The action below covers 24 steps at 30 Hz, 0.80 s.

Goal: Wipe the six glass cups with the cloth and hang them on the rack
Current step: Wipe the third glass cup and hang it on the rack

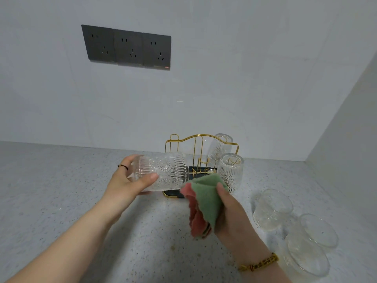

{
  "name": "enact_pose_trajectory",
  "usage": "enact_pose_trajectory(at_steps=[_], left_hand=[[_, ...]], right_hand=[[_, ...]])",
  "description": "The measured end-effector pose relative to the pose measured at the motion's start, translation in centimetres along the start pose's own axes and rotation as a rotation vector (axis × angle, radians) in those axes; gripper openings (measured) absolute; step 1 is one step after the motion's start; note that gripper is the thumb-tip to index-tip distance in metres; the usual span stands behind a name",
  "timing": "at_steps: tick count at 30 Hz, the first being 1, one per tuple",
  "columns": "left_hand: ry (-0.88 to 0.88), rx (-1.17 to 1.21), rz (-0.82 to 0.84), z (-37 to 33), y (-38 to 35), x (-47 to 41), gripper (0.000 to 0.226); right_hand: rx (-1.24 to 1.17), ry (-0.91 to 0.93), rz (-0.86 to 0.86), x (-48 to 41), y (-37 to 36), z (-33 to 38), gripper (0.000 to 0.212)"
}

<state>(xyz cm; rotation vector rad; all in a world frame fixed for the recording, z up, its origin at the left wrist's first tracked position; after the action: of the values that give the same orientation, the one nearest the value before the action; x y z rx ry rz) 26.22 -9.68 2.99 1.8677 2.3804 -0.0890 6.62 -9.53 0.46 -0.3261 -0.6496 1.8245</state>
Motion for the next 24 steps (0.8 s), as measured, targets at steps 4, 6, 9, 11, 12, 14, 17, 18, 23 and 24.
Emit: enact_pose_trajectory(at_steps=[4,6,9,11,12,14,17,18,23,24], left_hand=[[-0.077,-0.271,0.054,-2.3,-0.6,-1.7,0.063],[-0.129,-0.412,0.08,-3.8,-1.4,-2.6,0.069],[-0.197,-0.624,0.086,-6.0,-2.9,-4.3,0.079],[-0.238,-0.727,0.089,-7.1,-3.9,-5.8,0.079],[-0.255,-0.76,0.094,-7.7,-4.4,-6.6,0.077],[-0.286,-0.811,0.129,-9.0,-5.8,-8.6,0.075],[-0.3,-0.87,0.167,-9.9,-7.7,-11.7,0.076],[-0.301,-0.894,0.173,-9.8,-8.6,-12.8,0.076],[-0.317,-1.036,0.12,-9.5,-11.5,-16.5,0.073],[-0.31,-1.039,0.107,-9.6,-11.6,-17.1,0.072]], right_hand=[[-0.103,0.037,0.03,0.5,1.6,0.3,0.085],[-0.078,0.028,0.031,1.0,2.6,0.1,0.088],[-0.212,-0.042,-0.023,0.6,4.7,-0.3,0.083],[-0.308,-0.071,-0.077,0.2,5.3,-0.2,0.076],[-0.343,-0.083,-0.113,0.2,5.6,-0.1,0.08],[-0.403,-0.118,-0.156,0.2,6.6,-0.2,0.094],[-0.421,-0.103,-0.144,0.0,7.2,0.3,0.092],[-0.435,-0.07,-0.164,-0.3,7.5,0.7,0.088],[-0.464,0.041,-0.204,-1.6,8.7,1.2,0.08],[-0.461,0.029,-0.198,-1.8,8.8,1.1,0.084]])
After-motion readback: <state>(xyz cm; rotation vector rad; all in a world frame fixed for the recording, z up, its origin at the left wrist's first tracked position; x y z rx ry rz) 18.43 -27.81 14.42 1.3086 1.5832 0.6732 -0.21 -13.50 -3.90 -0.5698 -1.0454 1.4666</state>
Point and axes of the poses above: each hand's wrist, its own x-axis away from the middle knuckle, its own y-axis out of the back of the hand, z = x × y, the point moved 5 cm from there along -x, towards the middle knuckle, and after that the axes turned 1 degree about -x, right-handed, at the moved point
